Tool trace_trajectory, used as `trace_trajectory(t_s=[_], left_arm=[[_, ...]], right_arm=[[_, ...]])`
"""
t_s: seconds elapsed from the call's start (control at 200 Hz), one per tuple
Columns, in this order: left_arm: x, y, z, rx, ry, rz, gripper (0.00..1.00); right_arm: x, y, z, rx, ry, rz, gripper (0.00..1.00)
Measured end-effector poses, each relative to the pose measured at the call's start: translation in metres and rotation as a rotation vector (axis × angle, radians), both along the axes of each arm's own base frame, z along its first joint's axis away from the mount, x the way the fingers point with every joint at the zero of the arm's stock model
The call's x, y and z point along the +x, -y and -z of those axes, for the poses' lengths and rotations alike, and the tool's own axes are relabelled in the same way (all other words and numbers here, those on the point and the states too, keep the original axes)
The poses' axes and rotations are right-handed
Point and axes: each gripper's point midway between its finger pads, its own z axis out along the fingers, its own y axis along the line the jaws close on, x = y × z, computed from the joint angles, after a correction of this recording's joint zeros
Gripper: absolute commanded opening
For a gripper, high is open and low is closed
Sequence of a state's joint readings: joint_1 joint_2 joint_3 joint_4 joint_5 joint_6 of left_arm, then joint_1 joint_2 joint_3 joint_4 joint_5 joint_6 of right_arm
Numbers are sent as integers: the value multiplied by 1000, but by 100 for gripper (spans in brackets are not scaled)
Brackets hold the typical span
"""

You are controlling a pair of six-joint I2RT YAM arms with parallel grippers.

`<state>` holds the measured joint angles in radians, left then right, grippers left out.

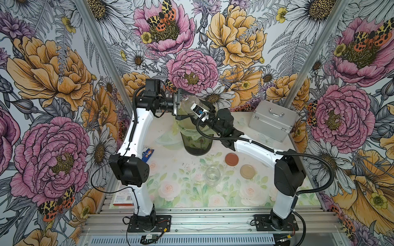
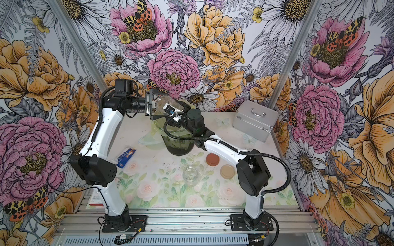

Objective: Empty moldy rice from jars
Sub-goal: Pour the moldy rice from the jar into the trash bin.

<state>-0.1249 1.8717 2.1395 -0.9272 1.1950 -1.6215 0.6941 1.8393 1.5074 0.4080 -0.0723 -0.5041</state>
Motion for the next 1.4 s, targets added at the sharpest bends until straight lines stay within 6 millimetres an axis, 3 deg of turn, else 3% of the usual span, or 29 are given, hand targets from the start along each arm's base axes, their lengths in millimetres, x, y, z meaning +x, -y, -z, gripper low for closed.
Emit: trace_trajectory(t_s=[0.465, 0.741, 0.951, 1.241, 1.401], left_arm=[[7, -21, -21, 2, 89, -47, 99], [8, -26, -38, 15, 155, -75, 99], [17, -45, -49, 40, 215, -145, 99], [31, -63, -46, 89, 254, -223, 99], [26, -66, -43, 118, 271, -239, 99]], right_arm=[[11, 12, 13, 19, -90, 41, 0], [13, 15, 6, 88, -113, 46, 0], [17, 19, 4, 148, -158, 49, 0], [20, 26, 30, 179, -331, 86, 0], [20, 31, 29, 216, -421, 105, 0]])
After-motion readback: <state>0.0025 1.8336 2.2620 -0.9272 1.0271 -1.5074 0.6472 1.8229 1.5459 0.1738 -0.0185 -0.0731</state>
